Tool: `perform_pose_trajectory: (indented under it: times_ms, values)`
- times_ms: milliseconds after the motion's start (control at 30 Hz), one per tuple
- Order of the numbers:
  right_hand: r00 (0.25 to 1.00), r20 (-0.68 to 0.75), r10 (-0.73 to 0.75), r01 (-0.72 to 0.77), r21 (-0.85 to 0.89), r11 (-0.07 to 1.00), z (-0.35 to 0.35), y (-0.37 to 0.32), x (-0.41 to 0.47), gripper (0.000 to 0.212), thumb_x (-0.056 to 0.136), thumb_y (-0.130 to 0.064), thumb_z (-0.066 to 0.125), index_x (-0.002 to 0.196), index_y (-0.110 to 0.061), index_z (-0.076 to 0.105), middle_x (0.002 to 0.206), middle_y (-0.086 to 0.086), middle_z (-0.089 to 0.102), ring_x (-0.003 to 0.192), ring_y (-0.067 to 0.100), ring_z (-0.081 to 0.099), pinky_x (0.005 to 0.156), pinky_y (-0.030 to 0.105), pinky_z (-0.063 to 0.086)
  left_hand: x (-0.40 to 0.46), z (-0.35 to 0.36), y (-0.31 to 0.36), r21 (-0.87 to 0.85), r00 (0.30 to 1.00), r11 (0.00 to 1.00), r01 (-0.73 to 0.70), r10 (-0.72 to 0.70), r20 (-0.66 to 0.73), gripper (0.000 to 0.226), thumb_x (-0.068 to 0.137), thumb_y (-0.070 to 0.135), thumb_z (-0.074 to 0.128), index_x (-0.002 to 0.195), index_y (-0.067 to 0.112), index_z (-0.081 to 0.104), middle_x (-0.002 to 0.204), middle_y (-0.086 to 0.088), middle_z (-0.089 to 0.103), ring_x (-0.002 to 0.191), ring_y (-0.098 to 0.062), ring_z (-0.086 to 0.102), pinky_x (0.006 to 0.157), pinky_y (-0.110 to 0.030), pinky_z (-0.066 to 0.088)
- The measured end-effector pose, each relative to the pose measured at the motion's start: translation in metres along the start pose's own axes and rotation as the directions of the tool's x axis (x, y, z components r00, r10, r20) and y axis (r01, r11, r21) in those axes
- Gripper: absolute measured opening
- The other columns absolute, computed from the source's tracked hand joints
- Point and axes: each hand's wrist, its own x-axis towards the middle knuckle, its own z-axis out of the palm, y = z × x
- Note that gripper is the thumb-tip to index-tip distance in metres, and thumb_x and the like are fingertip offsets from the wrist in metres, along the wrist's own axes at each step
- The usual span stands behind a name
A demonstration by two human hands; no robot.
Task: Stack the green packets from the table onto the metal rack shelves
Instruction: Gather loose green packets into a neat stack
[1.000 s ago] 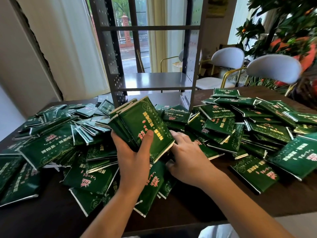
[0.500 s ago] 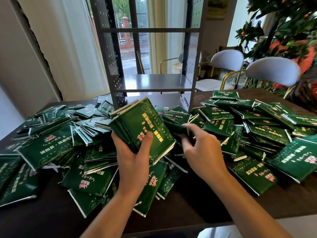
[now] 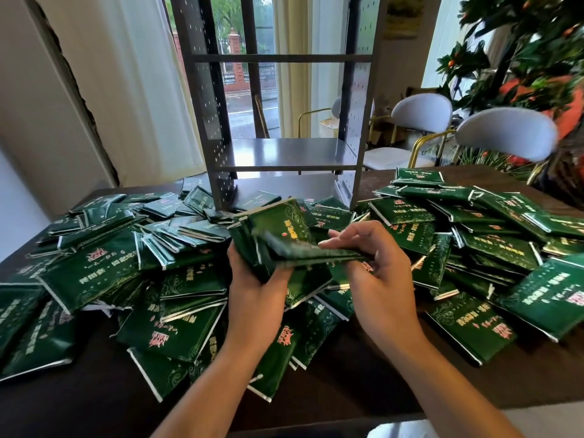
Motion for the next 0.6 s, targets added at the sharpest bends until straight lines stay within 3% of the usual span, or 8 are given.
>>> perform_pose_trajectory:
  times_ms: [67,133,200,267,333,400,500,600]
  values:
    - [0.999,0.038,0.007,-0.005,-0.041,0.999,-0.001,0.006,0.003,0.051,0.078,0.026,0.055,0.086,-0.023,0.069,0.103,-0.007,0.074,0.11,0.015,0.065,0.092,0.039,0.054,0.0,-0.002,-0.002,-0.026,1.0,1.0,-0.009,0.009,0.028,0.05,0.09,0.019,0.07,0.133,0.029,0.047,0.103,0.029,0.07,0.095,0.009,0.066,0.077,-0.008,0.049]
    - [0.998,0.053,0.037,-0.032,-0.098,0.995,-0.004,0.012,0.007,0.057,0.078,0.023,0.055,0.08,-0.031,0.074,0.12,-0.009,0.064,0.125,0.013,0.055,0.104,0.038,0.047,-0.001,-0.004,-0.004,-0.019,0.996,0.999,-0.029,0.031,0.086,0.043,0.093,0.013,0.063,0.132,0.02,0.046,0.098,0.025,0.072,0.092,0.005,0.068,0.074,-0.009,0.052]
    - [0.996,0.031,0.078,-0.074,-0.106,0.992,-0.009,0.015,0.014,0.064,0.083,0.02,0.053,0.077,-0.039,0.076,0.118,-0.006,0.057,0.121,0.017,0.054,0.097,0.031,0.05,0.0,-0.003,-0.004,-0.028,0.994,1.0,-0.005,0.008,0.108,0.039,0.1,0.002,0.052,0.13,0.027,0.048,0.103,0.016,0.075,0.098,-0.006,0.072,0.082,-0.028,0.059]
    - [0.994,0.032,0.108,-0.106,-0.059,0.993,-0.013,0.014,0.019,0.067,0.087,0.021,0.043,0.078,-0.036,0.077,0.109,0.0,0.065,0.108,0.017,0.061,0.084,0.02,0.051,0.001,-0.002,-0.003,-0.045,0.994,0.998,0.052,-0.047,0.1,0.046,0.099,0.006,0.057,0.129,0.04,0.049,0.112,0.018,0.072,0.108,-0.006,0.068,0.1,-0.045,0.052]
    - [0.983,0.062,0.171,-0.175,0.068,0.982,-0.016,0.012,0.021,0.065,0.088,0.02,0.033,0.074,-0.025,0.077,0.098,0.001,0.074,0.095,0.016,0.068,0.076,0.021,0.053,0.001,-0.001,-0.002,-0.014,0.995,0.999,0.044,-0.043,0.089,0.047,0.098,0.012,0.062,0.132,0.041,0.048,0.115,0.022,0.069,0.111,0.0,0.064,0.106,-0.046,0.046]
    - [0.96,0.066,0.273,-0.28,0.19,0.941,-0.02,0.012,0.022,0.06,0.087,0.017,0.03,0.067,-0.019,0.075,0.087,0.003,0.075,0.081,0.019,0.07,0.067,0.025,0.057,0.0,0.0,0.001,-0.049,0.995,0.998,0.04,-0.036,0.091,0.045,0.099,0.017,0.061,0.137,0.036,0.045,0.116,0.025,0.068,0.111,0.003,0.063,0.103,-0.037,0.047]
    - [0.943,0.004,0.331,-0.323,0.229,0.918,-0.023,0.014,0.026,0.04,0.076,-0.009,0.038,0.063,-0.022,0.073,0.077,0.001,0.071,0.077,0.023,0.063,0.066,0.034,0.054,-0.002,0.001,0.005,-0.045,0.995,0.999,0.029,-0.024,0.097,0.041,0.1,0.023,0.058,0.137,0.029,0.043,0.11,0.031,0.067,0.102,0.012,0.062,0.091,-0.019,0.044]
    - [0.948,-0.048,0.316,-0.311,0.085,0.947,-0.023,0.009,0.026,0.018,0.074,-0.019,0.051,0.073,-0.03,0.065,0.081,0.004,0.06,0.073,0.025,0.054,0.066,0.038,0.046,-0.001,0.001,0.005,-0.054,0.991,0.997,0.061,-0.054,0.126,0.076,0.091,0.05,0.064,0.154,0.036,0.023,0.135,0.025,0.059,0.126,0.004,0.053,0.113,-0.036,0.038]
